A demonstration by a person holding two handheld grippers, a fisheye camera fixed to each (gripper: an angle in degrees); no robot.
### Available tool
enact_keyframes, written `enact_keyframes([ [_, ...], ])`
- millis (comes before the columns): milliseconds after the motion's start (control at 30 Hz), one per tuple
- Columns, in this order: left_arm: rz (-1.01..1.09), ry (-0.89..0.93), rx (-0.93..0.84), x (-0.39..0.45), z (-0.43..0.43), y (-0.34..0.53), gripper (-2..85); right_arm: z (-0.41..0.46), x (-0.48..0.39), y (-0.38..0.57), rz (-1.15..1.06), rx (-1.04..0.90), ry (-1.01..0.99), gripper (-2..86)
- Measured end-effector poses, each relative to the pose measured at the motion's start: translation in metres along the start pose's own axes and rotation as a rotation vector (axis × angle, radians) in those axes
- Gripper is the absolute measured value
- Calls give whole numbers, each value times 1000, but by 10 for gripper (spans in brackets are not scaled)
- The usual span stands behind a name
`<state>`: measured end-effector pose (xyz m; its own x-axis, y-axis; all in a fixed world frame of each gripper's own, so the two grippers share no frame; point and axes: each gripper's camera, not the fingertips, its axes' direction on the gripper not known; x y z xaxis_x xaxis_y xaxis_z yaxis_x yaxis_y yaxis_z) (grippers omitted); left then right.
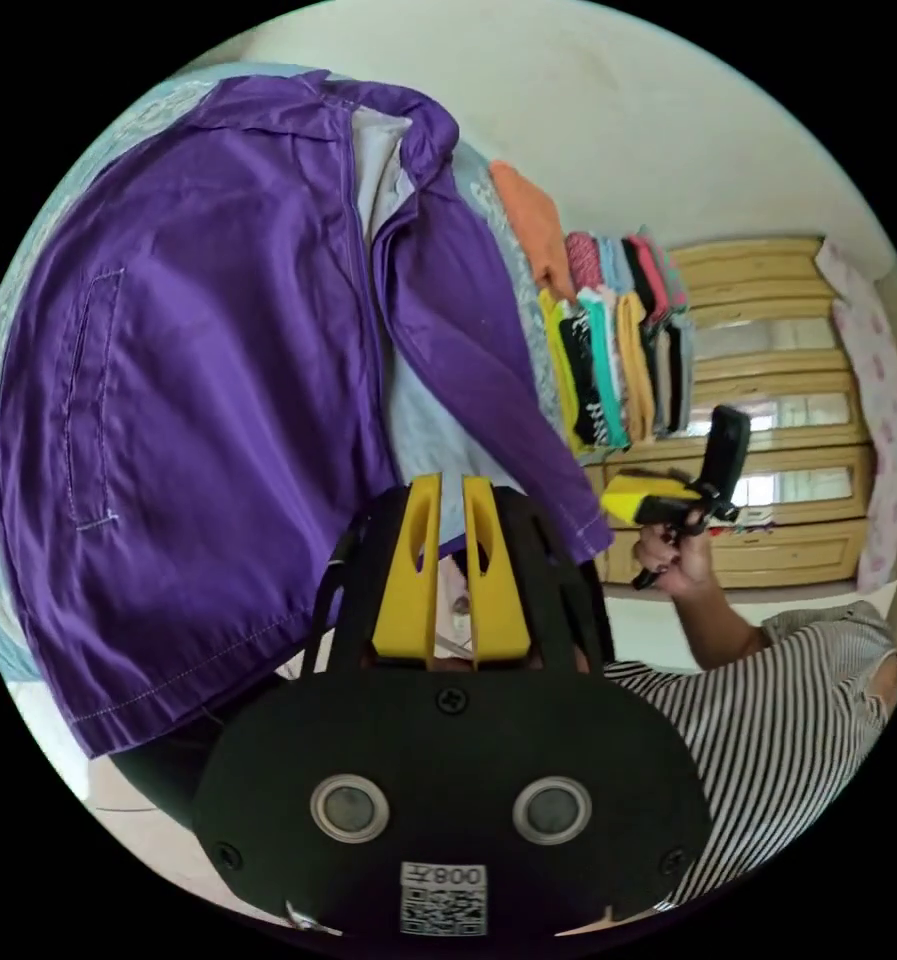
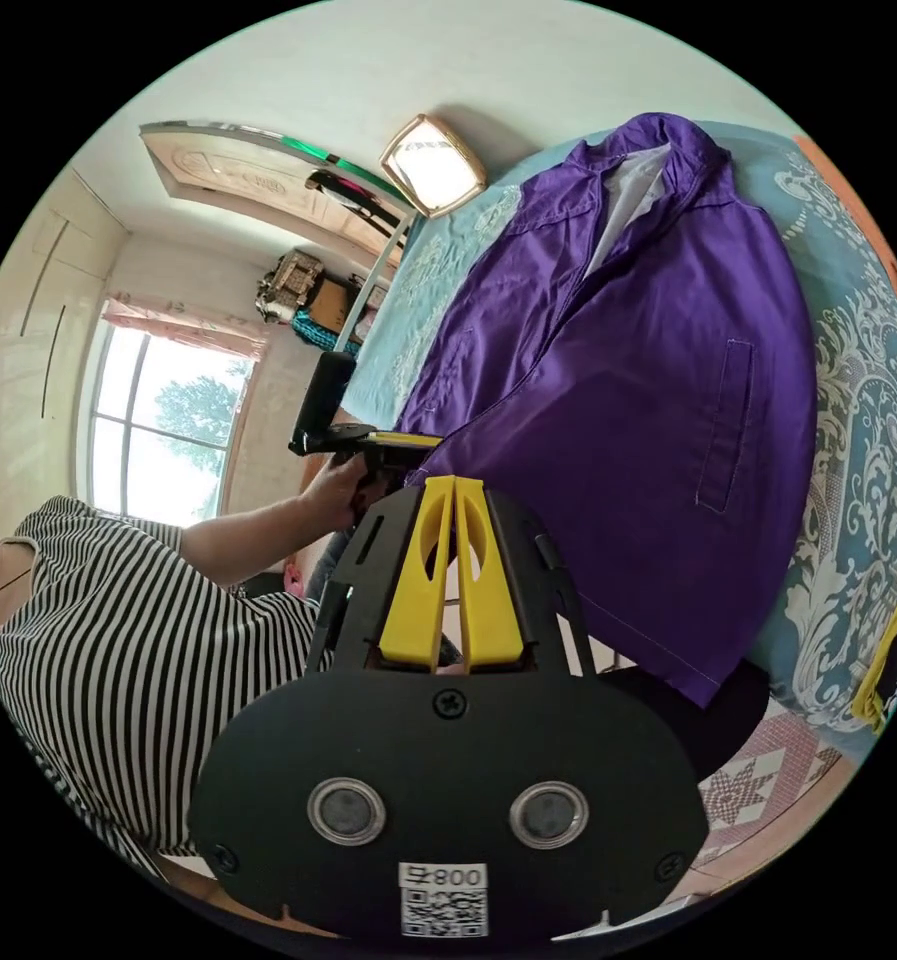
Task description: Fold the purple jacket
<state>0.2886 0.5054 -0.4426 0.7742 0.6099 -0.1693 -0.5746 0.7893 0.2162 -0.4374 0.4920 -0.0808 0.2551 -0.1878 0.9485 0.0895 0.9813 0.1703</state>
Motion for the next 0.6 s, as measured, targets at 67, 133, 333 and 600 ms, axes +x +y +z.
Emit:
enact_keyframes([
  [67,-65,195,83,-16,-7,-4,75,-1,-4,2,-18,2,-13,-1],
  [133,-128,340,73,-34,-2,-8,95,-4,-5,4,-18,17,-59,-1],
  [333,-150,436,34,-47,20,-18,96,-5,-8,3,-33,-11,-47,0],
  [600,-107,-18,-60,-49,33,-29,99,18,12,-6,25,-97,49,7],
])
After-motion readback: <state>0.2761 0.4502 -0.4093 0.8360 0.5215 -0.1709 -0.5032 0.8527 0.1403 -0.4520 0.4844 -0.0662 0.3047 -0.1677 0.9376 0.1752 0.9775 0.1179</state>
